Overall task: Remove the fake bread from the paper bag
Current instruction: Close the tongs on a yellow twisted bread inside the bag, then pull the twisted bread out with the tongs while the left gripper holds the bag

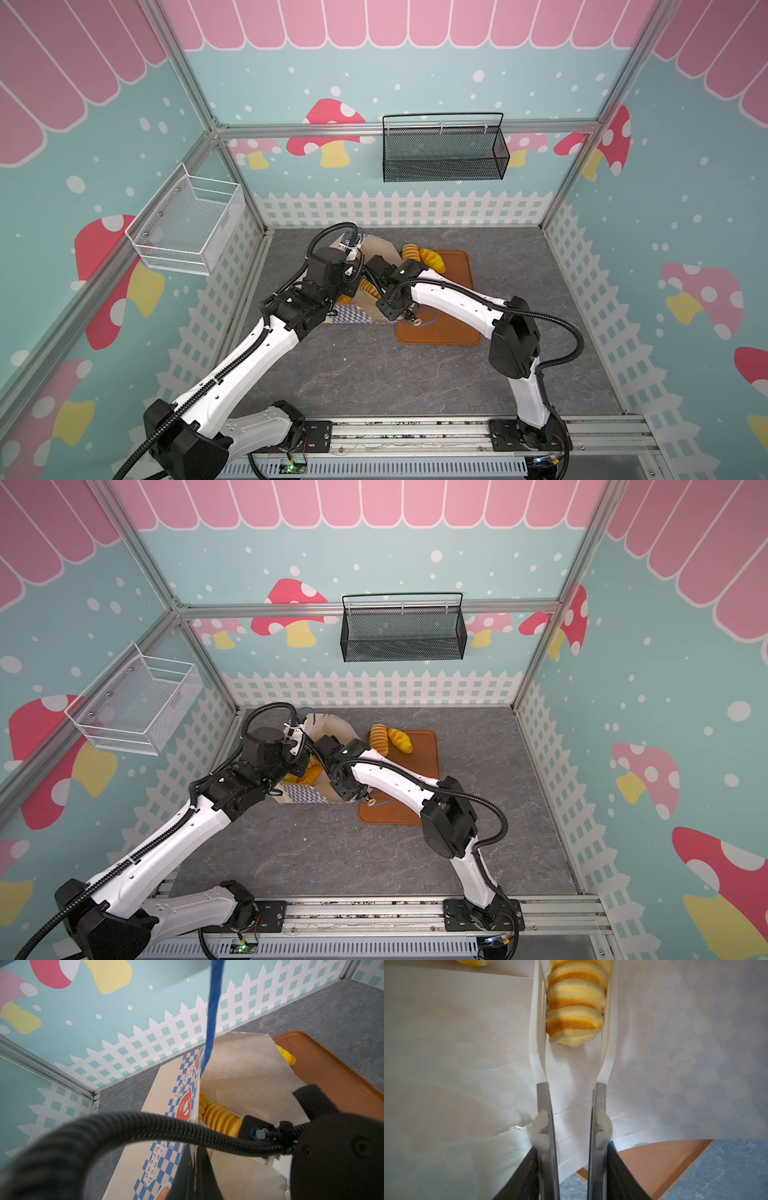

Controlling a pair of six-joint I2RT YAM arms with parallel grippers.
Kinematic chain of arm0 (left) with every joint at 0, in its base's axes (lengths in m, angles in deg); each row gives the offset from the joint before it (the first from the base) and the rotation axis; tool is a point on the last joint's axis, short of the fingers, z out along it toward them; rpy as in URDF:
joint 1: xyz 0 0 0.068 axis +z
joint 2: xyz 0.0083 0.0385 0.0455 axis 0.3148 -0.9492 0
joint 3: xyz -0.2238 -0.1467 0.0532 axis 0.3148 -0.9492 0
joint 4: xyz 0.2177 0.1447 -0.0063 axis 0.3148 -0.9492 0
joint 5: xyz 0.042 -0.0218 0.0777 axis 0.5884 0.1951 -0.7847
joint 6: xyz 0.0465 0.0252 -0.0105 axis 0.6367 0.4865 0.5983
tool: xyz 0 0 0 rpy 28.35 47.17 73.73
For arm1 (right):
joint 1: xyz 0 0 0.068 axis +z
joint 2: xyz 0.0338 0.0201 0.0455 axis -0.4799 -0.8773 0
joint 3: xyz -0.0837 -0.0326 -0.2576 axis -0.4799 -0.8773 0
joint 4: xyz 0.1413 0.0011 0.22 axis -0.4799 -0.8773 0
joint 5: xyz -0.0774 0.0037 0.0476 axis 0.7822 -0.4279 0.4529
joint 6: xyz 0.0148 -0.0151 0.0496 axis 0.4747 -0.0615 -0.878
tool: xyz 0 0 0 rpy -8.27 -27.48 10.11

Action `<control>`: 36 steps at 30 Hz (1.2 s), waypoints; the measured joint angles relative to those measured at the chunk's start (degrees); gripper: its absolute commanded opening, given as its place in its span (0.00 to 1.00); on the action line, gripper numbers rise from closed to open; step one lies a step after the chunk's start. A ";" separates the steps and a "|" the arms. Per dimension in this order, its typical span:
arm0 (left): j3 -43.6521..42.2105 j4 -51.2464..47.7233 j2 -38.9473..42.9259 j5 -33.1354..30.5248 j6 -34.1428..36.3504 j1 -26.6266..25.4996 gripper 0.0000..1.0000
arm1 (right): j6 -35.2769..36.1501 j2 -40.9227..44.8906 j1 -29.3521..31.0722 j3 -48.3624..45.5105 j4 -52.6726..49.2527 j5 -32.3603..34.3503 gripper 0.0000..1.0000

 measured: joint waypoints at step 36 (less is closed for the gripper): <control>1.86 0.94 -4.42 -0.35 -2.08 1.31 0.00 | 8.15 14.71 -0.37 -3.82 0.70 3.58 0.20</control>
